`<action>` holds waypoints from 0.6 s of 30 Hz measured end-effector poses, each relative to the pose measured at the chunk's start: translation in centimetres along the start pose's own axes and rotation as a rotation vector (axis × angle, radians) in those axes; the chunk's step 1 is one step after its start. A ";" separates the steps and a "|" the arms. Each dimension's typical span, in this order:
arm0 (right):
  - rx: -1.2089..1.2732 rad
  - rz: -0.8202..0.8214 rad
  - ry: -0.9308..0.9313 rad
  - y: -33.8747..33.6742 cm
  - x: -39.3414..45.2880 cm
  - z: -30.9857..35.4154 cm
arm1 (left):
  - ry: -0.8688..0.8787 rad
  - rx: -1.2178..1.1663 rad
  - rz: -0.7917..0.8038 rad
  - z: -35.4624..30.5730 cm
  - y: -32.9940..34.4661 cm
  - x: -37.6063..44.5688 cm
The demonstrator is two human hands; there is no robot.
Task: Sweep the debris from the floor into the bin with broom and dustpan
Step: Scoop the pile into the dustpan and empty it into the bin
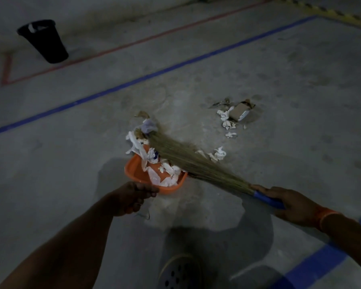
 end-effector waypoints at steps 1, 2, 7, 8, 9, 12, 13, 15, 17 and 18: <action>0.016 -0.012 -0.002 -0.2 -0.4 0.4 | 0.002 -0.005 -0.005 0.0 0.0 -0.1; 0.027 -0.019 -0.004 -0.4 -0.8 0.8 | 0.006 -0.014 -0.010 0.0 0.0 -0.1; 0.069 -0.019 -0.048 -0.1 -2.5 2.2 | 0.098 -0.101 0.021 0.1 0.0 0.2; 0.062 -0.016 -0.050 0.1 -2.7 2.1 | 0.104 -0.110 0.016 0.3 0.0 0.2; 0.061 -0.009 -0.047 0.4 -2.9 2.0 | 0.107 -0.117 0.015 0.6 -0.2 0.3; 0.125 -0.025 -0.032 0.6 -3.6 2.5 | 0.106 -0.129 0.015 1.7 -0.5 -0.1; 0.167 -0.036 -0.014 0.4 -3.9 2.8 | 0.105 -0.129 0.011 2.0 -0.8 -0.4; 0.210 -0.076 0.009 0.1 -4.8 2.5 | 0.098 -0.105 0.019 2.6 -1.1 -1.0; 0.228 -0.116 0.012 0.2 -5.8 1.4 | 0.083 -0.064 0.023 3.1 -1.2 -1.8; 0.248 -0.138 0.015 0.2 -6.3 0.7 | 0.074 -0.056 0.020 3.3 -1.2 -2.1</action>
Point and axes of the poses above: each hand's wrist, its own x-axis towards the middle knuckle, its own y-axis out of the palm, z = x × y, the point moved 9 cm from there along x, towards the middle knuckle, and after that the axes turned 7 degrees about z, right-handed, at the moved point
